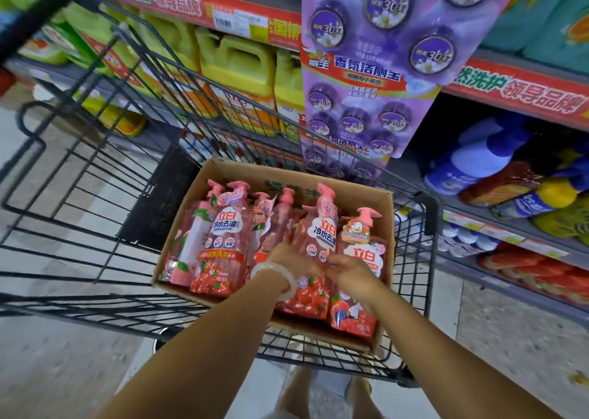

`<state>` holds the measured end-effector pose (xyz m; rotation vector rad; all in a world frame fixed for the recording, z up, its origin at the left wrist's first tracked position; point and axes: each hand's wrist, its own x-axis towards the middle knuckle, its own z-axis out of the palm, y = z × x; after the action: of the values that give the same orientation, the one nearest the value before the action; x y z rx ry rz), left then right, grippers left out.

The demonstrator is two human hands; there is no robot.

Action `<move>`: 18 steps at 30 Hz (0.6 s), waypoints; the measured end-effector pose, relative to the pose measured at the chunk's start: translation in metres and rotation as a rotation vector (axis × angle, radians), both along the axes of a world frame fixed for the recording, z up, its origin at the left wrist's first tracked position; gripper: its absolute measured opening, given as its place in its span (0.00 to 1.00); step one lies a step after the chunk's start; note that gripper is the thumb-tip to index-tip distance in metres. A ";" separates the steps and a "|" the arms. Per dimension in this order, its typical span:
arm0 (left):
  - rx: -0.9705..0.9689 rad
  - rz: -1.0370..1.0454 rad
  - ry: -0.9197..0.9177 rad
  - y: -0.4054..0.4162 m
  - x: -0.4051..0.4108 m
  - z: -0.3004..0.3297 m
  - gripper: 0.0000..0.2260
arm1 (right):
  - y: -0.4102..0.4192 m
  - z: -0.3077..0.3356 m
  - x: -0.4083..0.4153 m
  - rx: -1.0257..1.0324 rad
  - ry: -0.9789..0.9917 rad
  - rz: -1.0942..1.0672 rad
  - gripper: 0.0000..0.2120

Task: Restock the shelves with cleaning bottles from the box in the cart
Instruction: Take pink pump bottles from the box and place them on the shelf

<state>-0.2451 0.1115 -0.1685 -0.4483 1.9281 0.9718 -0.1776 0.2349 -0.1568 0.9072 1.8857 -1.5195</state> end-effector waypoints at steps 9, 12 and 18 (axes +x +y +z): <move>0.426 0.121 -0.031 -0.046 -0.015 0.047 0.43 | 0.005 0.046 -0.011 -0.254 0.023 0.019 0.18; 0.524 0.086 -0.002 -0.049 -0.025 0.078 0.37 | 0.007 0.073 -0.021 -0.288 0.083 0.005 0.16; 0.514 -0.144 0.206 -0.028 -0.029 0.138 0.26 | 0.024 0.123 -0.015 -0.195 0.290 -0.051 0.19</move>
<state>-0.2744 0.0831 -0.0307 0.0889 1.7674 1.4017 -0.1927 0.2589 -0.0335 0.6805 1.8754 -1.9137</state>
